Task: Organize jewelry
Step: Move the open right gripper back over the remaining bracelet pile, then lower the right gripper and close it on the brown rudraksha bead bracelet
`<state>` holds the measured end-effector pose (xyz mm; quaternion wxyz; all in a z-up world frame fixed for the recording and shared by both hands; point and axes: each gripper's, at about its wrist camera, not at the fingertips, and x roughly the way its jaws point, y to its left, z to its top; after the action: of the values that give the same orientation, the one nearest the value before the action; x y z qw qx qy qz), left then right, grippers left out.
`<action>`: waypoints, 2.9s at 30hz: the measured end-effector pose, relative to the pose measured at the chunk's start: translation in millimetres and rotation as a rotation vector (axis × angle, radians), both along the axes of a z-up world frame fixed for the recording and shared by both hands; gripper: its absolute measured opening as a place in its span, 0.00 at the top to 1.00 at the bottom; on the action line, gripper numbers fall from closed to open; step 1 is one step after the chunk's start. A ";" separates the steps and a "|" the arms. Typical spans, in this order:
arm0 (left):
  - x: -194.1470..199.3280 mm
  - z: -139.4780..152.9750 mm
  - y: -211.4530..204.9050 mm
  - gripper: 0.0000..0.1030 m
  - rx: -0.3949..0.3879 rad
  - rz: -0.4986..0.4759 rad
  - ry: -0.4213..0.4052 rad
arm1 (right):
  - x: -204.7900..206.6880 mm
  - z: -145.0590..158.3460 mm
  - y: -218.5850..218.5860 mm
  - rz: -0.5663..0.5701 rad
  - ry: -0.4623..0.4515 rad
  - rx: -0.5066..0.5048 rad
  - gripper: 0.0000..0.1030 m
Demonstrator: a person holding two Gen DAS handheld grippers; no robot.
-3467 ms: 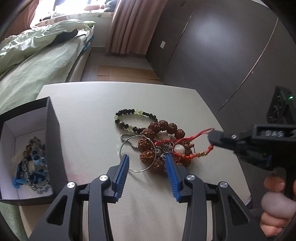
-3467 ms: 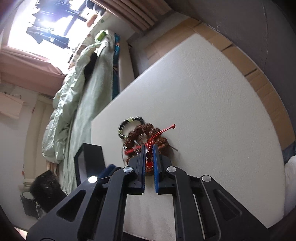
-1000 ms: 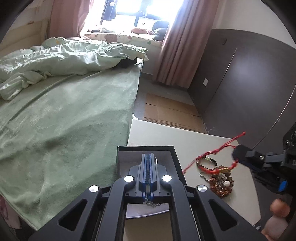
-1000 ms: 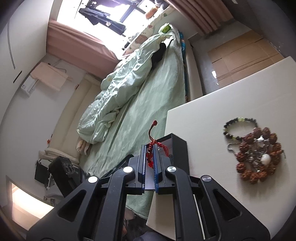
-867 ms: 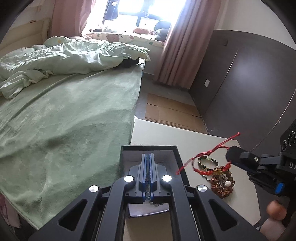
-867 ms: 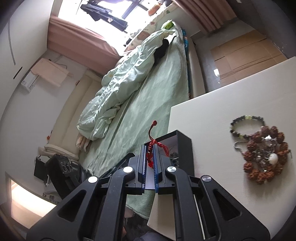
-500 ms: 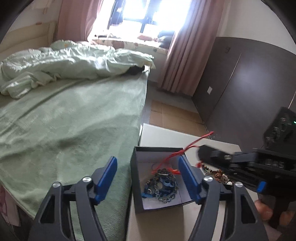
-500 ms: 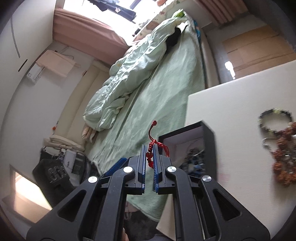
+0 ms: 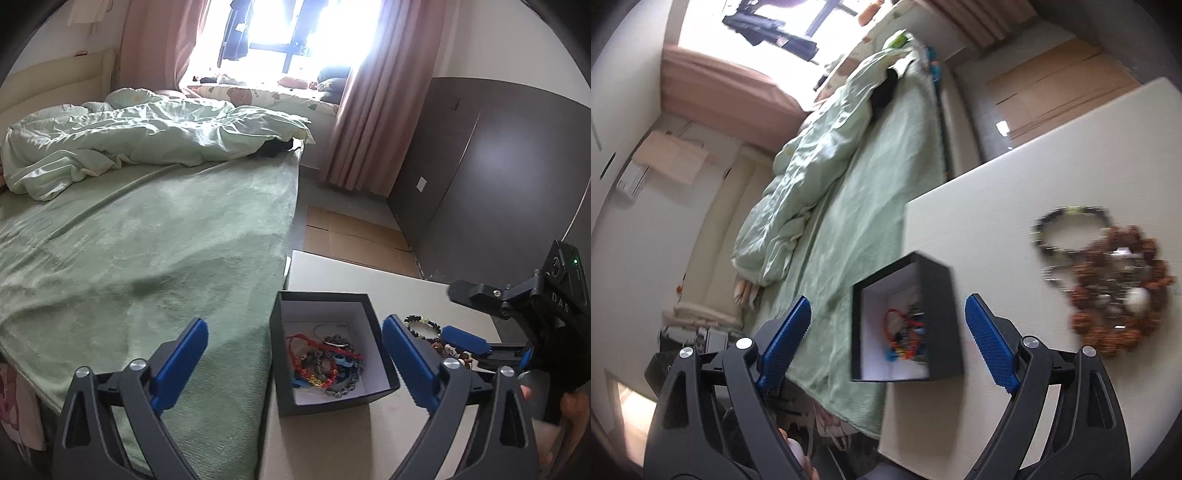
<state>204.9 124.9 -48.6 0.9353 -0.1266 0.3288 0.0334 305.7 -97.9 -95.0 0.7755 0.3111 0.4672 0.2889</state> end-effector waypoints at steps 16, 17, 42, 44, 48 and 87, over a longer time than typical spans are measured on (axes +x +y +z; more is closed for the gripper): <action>15.3 3.0 -61.1 0.09 -0.041 -0.110 -0.008 | -4.9 -12.5 -90.3 -0.153 0.054 -0.179 0.17; 16.8 2.8 -66.7 0.09 -0.045 -0.122 -0.007 | -5.2 -12.4 -93.9 -0.159 0.054 -0.198 0.17; 78.4 -40.9 -144.8 0.55 -0.173 -0.332 0.126 | -5.1 -57.6 -142.1 -0.131 0.154 -0.278 0.61; 79.7 -44.6 -143.9 0.55 -0.186 -0.329 0.127 | -2.6 -60.8 -135.5 -0.120 0.169 -0.275 0.62; 79.9 -48.3 -146.7 0.58 -0.168 -0.326 0.125 | 4.1 -62.9 -119.3 -0.113 0.176 -0.327 0.67; 83.5 -49.4 -141.4 0.58 -0.163 -0.276 0.054 | 5.7 -48.5 -130.4 -0.229 0.064 -0.266 0.82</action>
<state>288.3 -16.5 -98.0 0.9085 -0.1548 0.3695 -0.1188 311.4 -228.3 -143.6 0.8224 0.2662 0.4871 0.1242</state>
